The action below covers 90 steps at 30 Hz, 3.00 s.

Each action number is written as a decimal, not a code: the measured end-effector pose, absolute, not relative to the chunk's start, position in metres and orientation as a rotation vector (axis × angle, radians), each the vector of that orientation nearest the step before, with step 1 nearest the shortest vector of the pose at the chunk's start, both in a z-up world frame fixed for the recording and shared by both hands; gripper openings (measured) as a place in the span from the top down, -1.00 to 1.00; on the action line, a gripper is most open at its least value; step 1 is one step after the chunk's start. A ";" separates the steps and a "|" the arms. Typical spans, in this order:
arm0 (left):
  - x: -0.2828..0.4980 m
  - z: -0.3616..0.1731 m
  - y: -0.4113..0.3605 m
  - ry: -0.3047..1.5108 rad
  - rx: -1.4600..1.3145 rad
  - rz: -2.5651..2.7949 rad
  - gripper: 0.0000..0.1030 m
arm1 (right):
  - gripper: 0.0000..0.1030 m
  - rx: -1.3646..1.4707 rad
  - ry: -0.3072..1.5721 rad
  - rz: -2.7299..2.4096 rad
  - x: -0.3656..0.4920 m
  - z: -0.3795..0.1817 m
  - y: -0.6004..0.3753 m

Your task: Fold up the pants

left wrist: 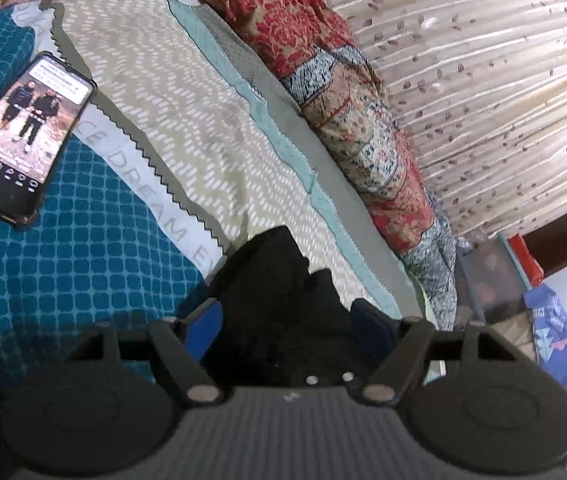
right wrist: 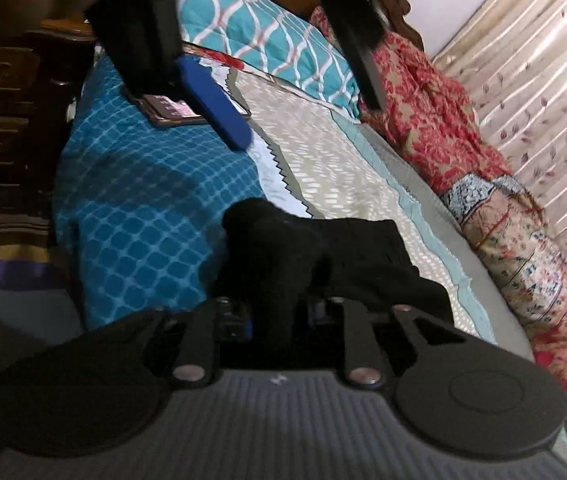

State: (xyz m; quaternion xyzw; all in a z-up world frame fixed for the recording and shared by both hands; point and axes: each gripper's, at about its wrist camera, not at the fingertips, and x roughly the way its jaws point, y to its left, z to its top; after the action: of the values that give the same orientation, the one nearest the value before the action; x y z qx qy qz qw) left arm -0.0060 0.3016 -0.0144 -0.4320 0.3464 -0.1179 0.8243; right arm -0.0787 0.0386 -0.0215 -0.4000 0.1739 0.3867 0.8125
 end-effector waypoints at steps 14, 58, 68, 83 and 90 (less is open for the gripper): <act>0.118 -0.022 0.239 0.918 -0.575 -0.336 0.73 | -0.18 -0.335 0.681 0.735 -0.042 0.006 -0.046; 0.034 0.012 0.148 0.992 -0.315 -0.049 0.74 | -0.26 0.530 0.590 -0.465 0.034 0.033 -0.522; 0.051 0.012 0.065 1.025 -0.259 -0.137 0.69 | 0.58 0.334 0.656 -0.252 0.068 0.023 -0.483; 0.060 0.003 0.048 1.082 -0.264 -0.140 0.52 | 0.62 -0.061 0.618 -0.197 0.043 0.009 -0.411; 0.061 -0.006 0.043 1.101 -0.243 -0.133 0.52 | 0.57 0.055 0.671 -0.539 0.065 0.004 -0.486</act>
State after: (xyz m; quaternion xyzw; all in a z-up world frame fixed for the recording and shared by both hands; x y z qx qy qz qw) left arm 0.0612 0.0432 -0.0056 -0.1153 0.5216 -0.0630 0.8430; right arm 0.0650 -0.4864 0.0039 0.0264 0.3251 -0.2612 0.9085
